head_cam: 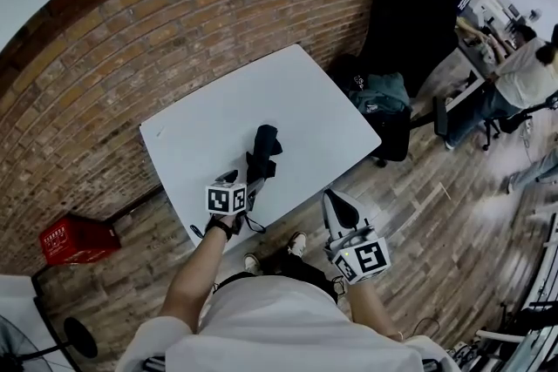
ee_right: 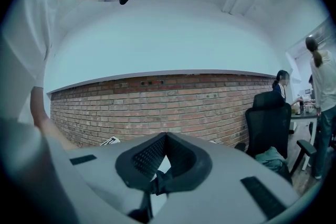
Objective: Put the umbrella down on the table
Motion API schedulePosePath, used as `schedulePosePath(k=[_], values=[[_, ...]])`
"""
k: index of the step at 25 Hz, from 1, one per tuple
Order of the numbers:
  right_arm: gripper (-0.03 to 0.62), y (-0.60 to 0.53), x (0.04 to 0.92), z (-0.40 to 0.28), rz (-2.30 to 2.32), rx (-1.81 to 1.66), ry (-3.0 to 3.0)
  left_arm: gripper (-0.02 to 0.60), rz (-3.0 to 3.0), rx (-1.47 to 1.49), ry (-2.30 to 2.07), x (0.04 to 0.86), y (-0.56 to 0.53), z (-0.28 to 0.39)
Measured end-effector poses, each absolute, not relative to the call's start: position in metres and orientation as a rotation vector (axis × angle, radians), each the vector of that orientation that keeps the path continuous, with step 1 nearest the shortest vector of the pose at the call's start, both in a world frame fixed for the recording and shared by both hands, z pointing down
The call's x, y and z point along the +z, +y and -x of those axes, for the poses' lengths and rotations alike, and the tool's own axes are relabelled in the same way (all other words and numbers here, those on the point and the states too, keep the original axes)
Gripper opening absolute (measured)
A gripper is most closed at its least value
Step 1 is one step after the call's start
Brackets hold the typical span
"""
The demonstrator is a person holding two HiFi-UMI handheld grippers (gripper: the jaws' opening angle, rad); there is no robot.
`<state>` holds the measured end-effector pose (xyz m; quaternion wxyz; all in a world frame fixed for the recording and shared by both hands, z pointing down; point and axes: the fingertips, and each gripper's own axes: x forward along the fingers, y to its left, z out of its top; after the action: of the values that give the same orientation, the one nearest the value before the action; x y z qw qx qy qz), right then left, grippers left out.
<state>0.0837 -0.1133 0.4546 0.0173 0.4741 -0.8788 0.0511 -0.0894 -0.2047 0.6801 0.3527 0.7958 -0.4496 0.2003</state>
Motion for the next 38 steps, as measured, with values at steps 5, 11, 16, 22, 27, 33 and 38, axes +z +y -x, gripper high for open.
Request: schedulePosePath(k=[5,11,16,22,27,33,38], values=[[0.018,-0.097,0.455,-0.074,-1.509,0.150,-2.713,0.286,-2.112,0.342,-1.147,0.646,-0.205,0.089],[0.018,-0.079,0.459,-0.065,-1.514,0.149,-2.690,0.085,-2.283,0.208,-1.184,0.601,-0.205,0.097],[0.018,-0.080,0.452,-0.059,-1.488,0.112,-2.703,0.043,-2.527,0.073,-1.226,0.550,-0.195,0.102],[0.018,-0.094,0.433,-0.059,-1.460,0.059,-2.749,0.023,-2.617,-0.094,-1.360,0.478,-0.193,0.128],[0.018,-0.110,0.415,-0.085,-1.496,0.022,-2.757,0.023,-2.634,-0.178,-1.513,0.421,-0.187,0.150],[0.018,-0.136,0.410,-0.155,-1.679,0.053,-2.691,0.023,-2.691,-0.254,-1.722,0.354,-0.160,0.180],[0.018,-0.158,0.400,-0.196,-1.791,0.050,-2.665,0.023,-2.658,-0.204,-1.928,0.334,-0.139,0.209]])
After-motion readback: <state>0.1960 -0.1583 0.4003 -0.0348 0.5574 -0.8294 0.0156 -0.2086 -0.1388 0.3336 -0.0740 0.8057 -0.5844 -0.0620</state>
